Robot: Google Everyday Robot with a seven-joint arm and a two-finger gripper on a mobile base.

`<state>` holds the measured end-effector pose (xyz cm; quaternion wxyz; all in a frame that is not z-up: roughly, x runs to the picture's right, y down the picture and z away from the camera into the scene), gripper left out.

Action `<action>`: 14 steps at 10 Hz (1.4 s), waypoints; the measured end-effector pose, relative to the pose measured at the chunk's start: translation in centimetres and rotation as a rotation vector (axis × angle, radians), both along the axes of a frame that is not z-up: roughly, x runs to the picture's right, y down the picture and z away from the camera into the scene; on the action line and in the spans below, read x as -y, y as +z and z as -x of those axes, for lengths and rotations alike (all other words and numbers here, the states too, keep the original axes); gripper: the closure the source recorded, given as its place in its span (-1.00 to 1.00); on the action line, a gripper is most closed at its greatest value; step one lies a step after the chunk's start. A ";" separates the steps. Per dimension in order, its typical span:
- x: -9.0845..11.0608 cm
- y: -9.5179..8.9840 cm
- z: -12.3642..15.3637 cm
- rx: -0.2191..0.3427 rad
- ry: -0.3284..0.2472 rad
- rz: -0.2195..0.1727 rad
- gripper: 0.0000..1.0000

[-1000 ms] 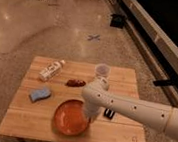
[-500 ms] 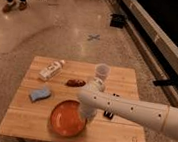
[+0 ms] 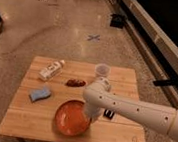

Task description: Drag the ceramic bowl in a circle

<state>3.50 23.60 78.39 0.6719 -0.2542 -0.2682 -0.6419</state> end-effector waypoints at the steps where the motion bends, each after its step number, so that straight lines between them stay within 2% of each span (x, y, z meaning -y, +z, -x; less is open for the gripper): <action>1: 0.2 0.0 -0.2 -0.002 0.003 -0.004 0.44; 5: 2.1 -1.2 -1.1 -0.012 -0.004 -0.012 0.44; 9: 1.5 -0.7 -1.7 -0.007 -0.008 -0.021 0.44; 12: 1.7 -0.7 1.8 -0.001 0.005 -0.029 0.44; 14: 1.3 -1.8 1.3 -0.008 -0.001 -0.034 0.44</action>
